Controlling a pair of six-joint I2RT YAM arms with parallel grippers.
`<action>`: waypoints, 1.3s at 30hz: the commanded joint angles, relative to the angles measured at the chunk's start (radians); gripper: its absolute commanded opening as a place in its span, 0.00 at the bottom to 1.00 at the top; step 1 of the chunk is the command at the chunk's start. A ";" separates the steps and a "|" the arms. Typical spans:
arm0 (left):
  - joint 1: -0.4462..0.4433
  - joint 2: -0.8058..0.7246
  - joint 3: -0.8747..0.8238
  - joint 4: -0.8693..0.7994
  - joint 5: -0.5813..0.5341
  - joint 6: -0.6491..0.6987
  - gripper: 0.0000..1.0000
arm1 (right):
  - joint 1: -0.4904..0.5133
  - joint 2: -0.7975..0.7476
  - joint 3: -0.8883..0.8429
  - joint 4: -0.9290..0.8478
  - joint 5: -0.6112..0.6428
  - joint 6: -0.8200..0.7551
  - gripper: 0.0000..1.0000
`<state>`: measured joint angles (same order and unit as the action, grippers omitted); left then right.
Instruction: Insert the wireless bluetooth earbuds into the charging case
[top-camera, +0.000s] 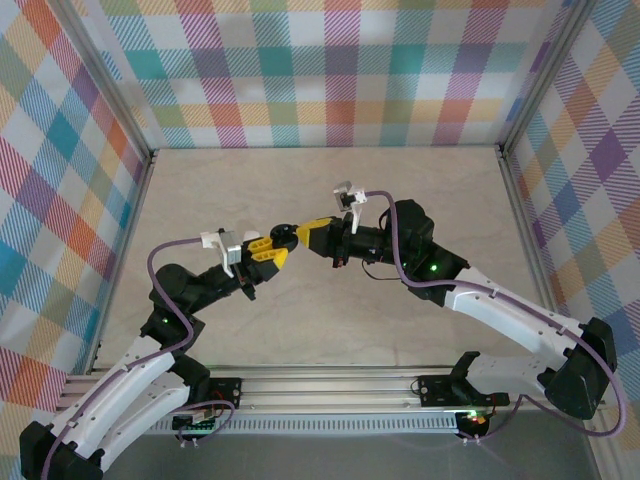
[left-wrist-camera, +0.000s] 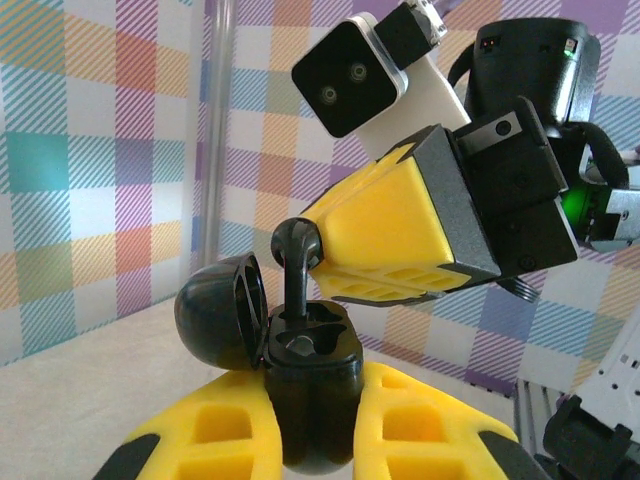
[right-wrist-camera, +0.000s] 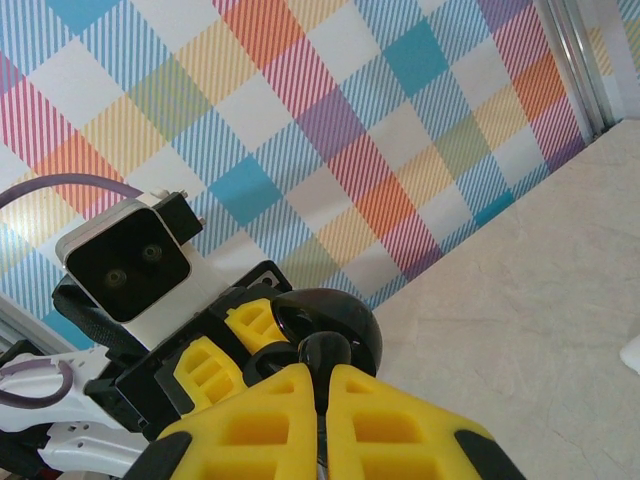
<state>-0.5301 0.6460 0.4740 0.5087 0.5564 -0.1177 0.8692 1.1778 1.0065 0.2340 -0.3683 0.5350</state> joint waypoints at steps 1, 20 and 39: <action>-0.011 -0.009 0.022 0.029 0.022 0.054 0.00 | 0.020 -0.004 0.024 -0.062 -0.053 -0.019 0.08; -0.013 -0.041 -0.015 0.035 0.036 0.122 0.00 | 0.019 -0.033 0.043 -0.124 -0.057 -0.053 0.09; -0.015 -0.049 -0.015 0.024 0.050 0.118 0.00 | 0.019 -0.034 0.100 -0.193 -0.118 -0.103 0.09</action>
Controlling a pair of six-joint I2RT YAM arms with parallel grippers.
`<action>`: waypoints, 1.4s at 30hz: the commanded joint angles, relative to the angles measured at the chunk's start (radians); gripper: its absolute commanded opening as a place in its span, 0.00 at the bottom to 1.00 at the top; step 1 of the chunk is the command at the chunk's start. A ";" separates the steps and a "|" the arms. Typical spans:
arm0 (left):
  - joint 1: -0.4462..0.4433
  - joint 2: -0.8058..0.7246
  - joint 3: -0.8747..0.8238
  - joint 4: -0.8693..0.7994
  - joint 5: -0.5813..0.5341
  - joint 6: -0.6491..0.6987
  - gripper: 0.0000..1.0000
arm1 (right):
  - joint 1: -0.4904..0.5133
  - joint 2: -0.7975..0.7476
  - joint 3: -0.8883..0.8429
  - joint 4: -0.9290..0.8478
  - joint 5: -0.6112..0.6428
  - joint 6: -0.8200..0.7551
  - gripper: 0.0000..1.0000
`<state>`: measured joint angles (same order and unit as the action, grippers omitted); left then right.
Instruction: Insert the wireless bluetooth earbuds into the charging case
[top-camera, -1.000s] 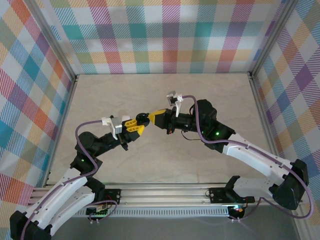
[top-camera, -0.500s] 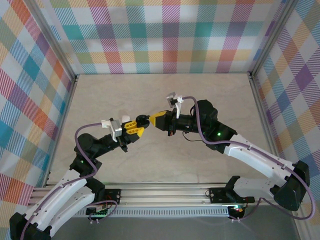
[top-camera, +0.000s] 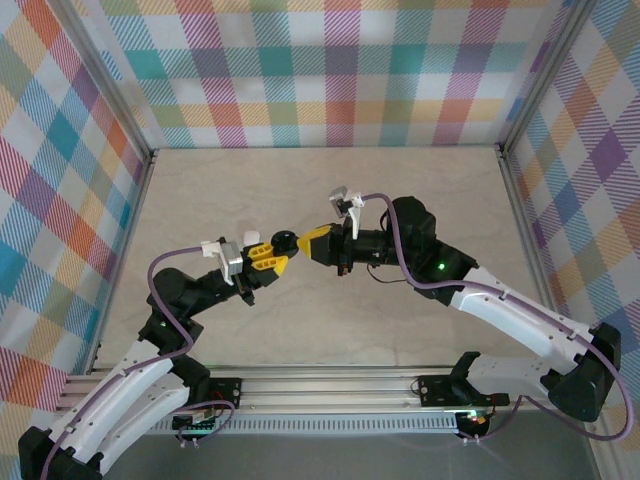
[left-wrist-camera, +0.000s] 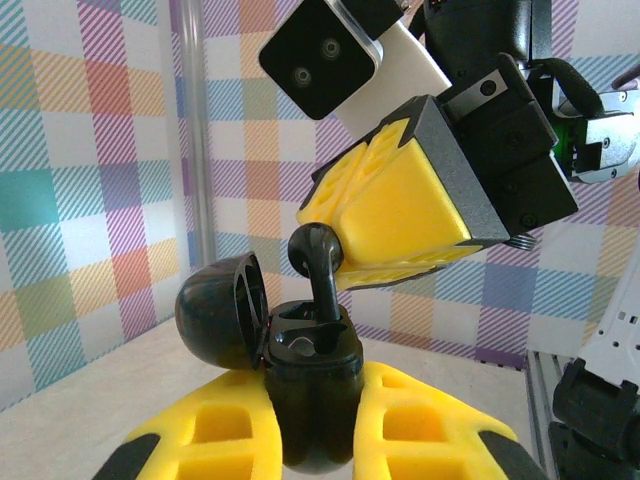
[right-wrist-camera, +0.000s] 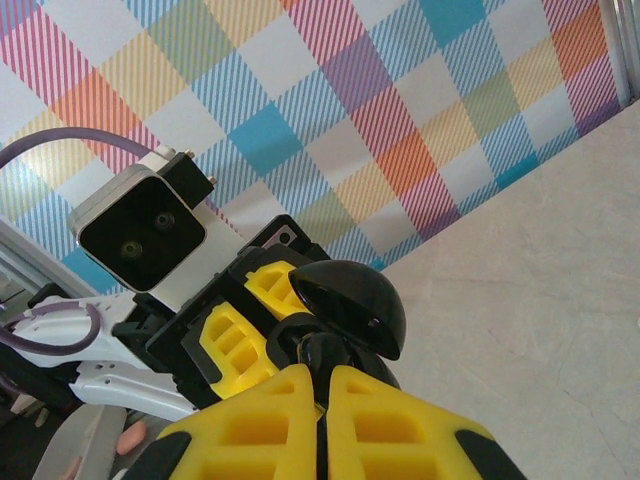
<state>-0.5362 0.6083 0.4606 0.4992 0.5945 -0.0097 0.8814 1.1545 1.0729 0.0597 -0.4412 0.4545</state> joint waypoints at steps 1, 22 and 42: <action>-0.008 -0.012 -0.001 0.033 0.011 0.010 0.00 | 0.007 -0.008 0.036 -0.022 -0.047 -0.025 0.09; -0.011 -0.015 0.003 0.027 0.026 -0.002 0.00 | -0.020 0.097 0.225 -0.354 -0.092 -0.244 0.17; -0.012 -0.033 -0.017 -0.011 -0.045 0.017 0.00 | -0.029 0.058 0.265 -0.429 0.051 -0.217 0.55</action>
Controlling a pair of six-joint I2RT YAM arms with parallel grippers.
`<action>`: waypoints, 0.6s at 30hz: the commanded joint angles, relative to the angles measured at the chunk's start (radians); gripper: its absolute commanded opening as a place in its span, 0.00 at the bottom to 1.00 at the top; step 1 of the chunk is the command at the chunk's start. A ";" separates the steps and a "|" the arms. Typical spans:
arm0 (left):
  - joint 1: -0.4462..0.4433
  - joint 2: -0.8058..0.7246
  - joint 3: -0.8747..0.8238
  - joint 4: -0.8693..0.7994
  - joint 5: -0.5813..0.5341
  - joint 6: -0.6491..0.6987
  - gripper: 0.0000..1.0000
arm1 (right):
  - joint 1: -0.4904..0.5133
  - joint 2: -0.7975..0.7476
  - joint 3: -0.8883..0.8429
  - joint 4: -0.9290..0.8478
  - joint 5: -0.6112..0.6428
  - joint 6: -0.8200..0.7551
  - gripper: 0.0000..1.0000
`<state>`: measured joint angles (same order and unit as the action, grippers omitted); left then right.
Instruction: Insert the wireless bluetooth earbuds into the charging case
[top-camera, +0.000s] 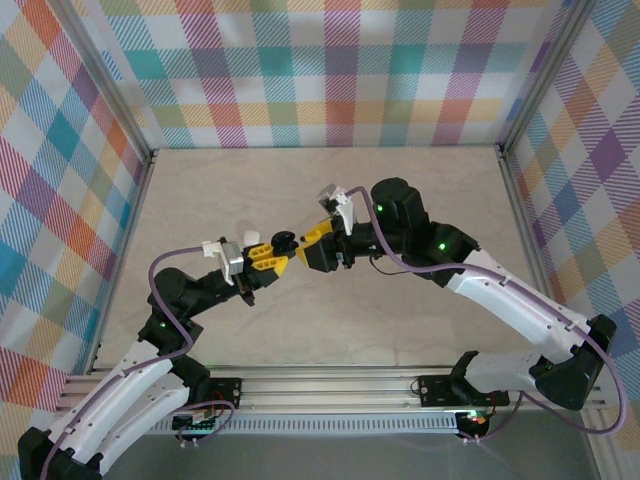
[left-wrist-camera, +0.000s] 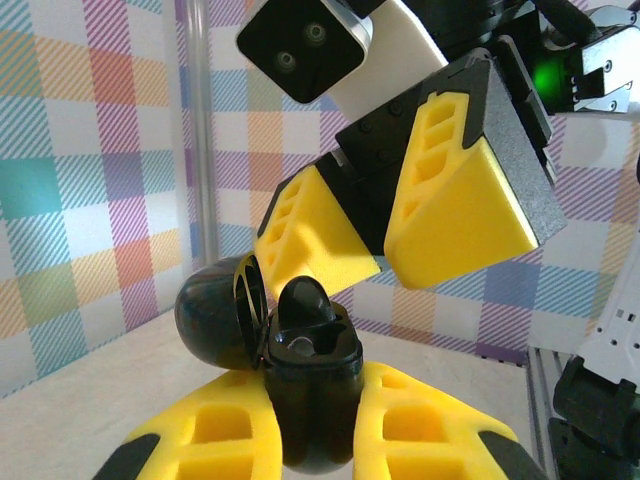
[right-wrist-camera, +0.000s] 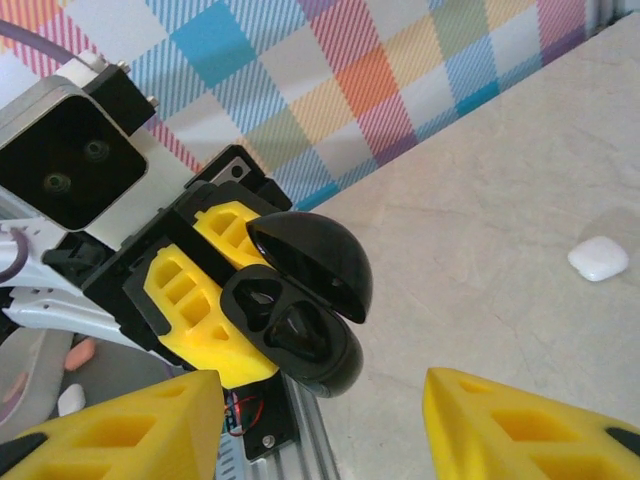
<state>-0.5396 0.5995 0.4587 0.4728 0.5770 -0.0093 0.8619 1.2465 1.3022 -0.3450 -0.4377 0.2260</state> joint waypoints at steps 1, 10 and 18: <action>-0.008 -0.031 -0.017 0.000 -0.037 0.020 0.00 | -0.012 -0.037 0.035 -0.027 0.057 0.014 0.55; -0.009 -0.115 -0.008 -0.189 -0.070 0.053 0.00 | -0.059 0.028 0.076 -0.137 0.307 0.080 0.46; -0.009 -0.167 -0.096 -0.201 -0.078 0.023 0.00 | -0.083 0.226 0.111 -0.215 0.379 0.134 0.49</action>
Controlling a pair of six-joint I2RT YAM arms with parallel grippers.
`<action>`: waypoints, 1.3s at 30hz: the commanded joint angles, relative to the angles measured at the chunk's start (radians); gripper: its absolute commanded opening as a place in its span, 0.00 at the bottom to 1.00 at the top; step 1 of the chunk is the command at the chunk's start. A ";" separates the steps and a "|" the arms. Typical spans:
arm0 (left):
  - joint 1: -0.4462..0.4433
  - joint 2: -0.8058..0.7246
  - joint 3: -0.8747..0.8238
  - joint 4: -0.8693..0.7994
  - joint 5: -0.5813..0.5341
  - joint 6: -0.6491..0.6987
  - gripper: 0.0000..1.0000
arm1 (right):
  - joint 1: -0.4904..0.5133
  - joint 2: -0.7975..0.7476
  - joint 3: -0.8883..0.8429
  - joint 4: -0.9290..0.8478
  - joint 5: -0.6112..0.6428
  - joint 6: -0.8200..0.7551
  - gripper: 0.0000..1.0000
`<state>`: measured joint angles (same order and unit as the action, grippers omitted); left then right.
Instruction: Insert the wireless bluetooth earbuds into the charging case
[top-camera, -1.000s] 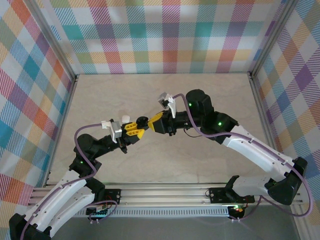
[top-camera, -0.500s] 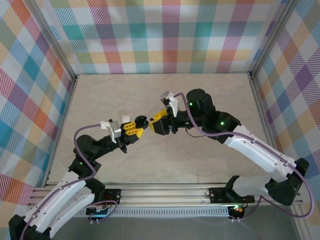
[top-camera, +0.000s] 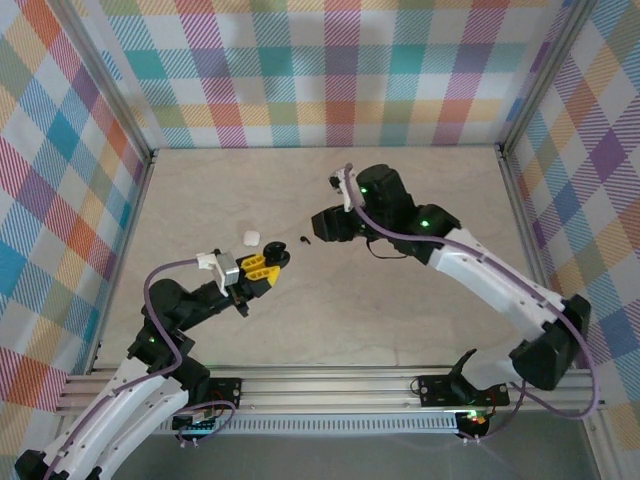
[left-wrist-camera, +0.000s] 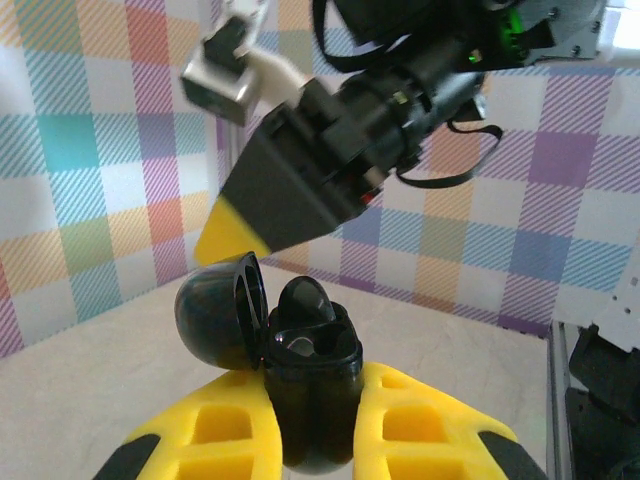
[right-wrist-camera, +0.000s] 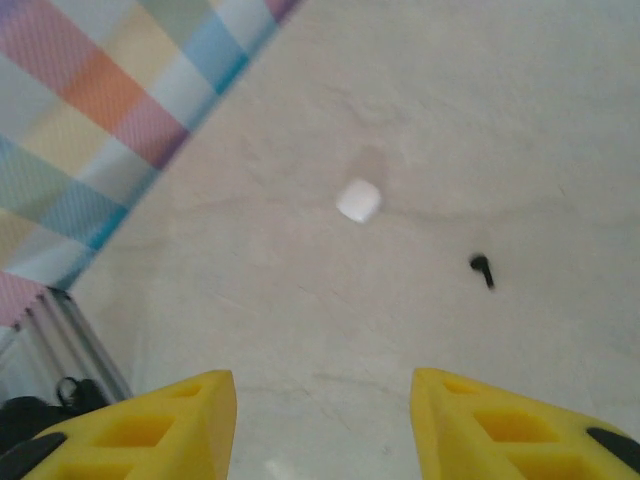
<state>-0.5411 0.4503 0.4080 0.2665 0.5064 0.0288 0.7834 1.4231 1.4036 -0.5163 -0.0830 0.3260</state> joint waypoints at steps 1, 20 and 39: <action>-0.007 -0.025 -0.073 0.026 -0.012 -0.030 0.00 | -0.004 0.078 0.015 -0.036 0.019 0.037 0.49; -0.008 -0.125 -0.355 0.111 -0.200 -0.150 0.00 | -0.057 0.869 0.654 -0.229 -0.035 -0.064 0.46; -0.007 0.137 -0.201 0.079 -0.142 0.032 0.00 | -0.064 1.094 0.912 -0.473 0.099 -0.319 0.44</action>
<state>-0.5411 0.5652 0.1558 0.3172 0.3321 0.0116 0.7246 2.4962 2.2925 -0.9230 -0.0162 0.0654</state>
